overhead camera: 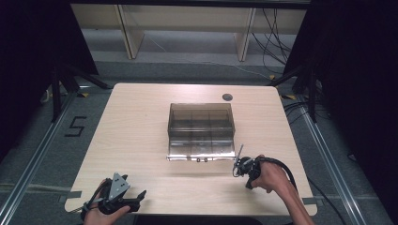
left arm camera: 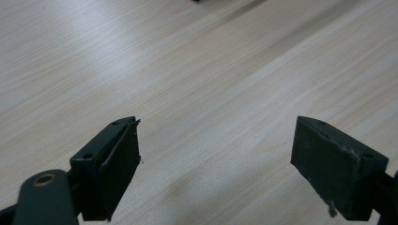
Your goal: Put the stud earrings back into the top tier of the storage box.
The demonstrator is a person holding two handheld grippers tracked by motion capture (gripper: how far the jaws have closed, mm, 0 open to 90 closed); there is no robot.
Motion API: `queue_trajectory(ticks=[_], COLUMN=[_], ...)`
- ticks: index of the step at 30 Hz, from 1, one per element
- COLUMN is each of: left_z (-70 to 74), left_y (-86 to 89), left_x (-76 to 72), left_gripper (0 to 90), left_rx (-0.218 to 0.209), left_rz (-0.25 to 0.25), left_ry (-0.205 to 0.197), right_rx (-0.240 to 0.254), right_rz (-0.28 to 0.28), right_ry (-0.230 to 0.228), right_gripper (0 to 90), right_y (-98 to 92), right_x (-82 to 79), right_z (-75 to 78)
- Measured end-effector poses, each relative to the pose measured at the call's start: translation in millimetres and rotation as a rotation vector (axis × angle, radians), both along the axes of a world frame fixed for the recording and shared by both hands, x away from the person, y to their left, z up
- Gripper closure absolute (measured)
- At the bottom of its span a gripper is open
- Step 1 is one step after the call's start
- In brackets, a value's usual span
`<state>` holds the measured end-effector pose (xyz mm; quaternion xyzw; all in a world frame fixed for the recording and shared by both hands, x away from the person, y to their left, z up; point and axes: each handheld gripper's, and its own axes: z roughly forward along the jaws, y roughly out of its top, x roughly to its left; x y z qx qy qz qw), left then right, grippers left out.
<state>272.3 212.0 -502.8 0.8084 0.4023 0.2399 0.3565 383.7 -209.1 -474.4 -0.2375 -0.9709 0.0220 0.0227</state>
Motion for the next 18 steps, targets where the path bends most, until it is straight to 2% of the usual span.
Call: queue_trajectory(ticks=[2,3,4,5,7,8,9,10,11,12,13,15,16,17,18], left_z=[0.2,-1.3,-1.3,-1.1,-0.8,-0.8,-1.5,-1.5,-1.4,-1.4,-0.7,-1.5,-1.5,-1.5,-1.5], left_y=[0.5,-1.4,-1.4,-0.7,0.1,0.2,-0.7,-0.7,-0.7,-0.7,0.1,-0.9,-0.5,-0.8,-0.8], left_x=[0.8,0.5,0.5,0.9,1.1,1.1,0.9,0.9,1.0,1.0,0.8,0.7,1.2,0.9,0.9], left_gripper=[15.3,15.3,15.3,15.3,15.3,15.3,15.3,15.2,15.3,15.3,15.2,15.3,15.3,15.3,15.3], left_rx=[0.011,-0.014,-0.014,0.001,0.003,0.003,-0.009,-0.010,-0.008,-0.008,0.005,-0.012,-0.007,-0.007,-0.007], left_rz=[-0.007,0.008,0.008,0.010,-0.002,-0.001,0.007,0.007,0.007,0.007,-0.003,0.007,0.002,0.009,0.009], left_ry=[-0.008,0.000,0.000,-0.006,0.002,0.001,-0.004,-0.003,-0.004,-0.004,0.001,-0.006,-0.009,-0.004,-0.004], right_rx=[0.017,0.016,0.016,0.018,0.036,0.043,0.043,0.039,0.053,0.053,0.059,0.054,0.061,0.099,0.099], right_rz=[0.020,-0.001,-0.001,-0.005,0.001,0.008,0.008,-0.018,-0.015,-0.015,-0.020,-0.031,-0.029,0.004,0.004], right_ry=[0.002,0.017,0.017,0.009,-0.004,-0.020,-0.020,-0.016,-0.024,-0.024,-0.040,-0.047,-0.059,-0.076,-0.076], right_gripper=[86.7,86.7,86.7,86.7,86.7,86.7,86.7,86.7,86.7,86.7,86.7,86.7,86.7,86.6,86.6], right_y=[-2.0,-3.9,-3.9,-5.0,-7.5,-10.7,-10.7,-10.7,-13.5,-13.5,-15.3,-15.4,-16.0,-17.6,-17.6], right_x=[2.0,2.4,2.4,2.4,3.8,5.1,5.1,4.3,5.3,5.3,6.3,6.0,6.5,11.2,11.2], right_z=[-0.5,1.4,1.4,3.2,8.0,15.2,15.2,20.0,29.1,29.1,38.9,44.8,49.8,60.8,60.8])
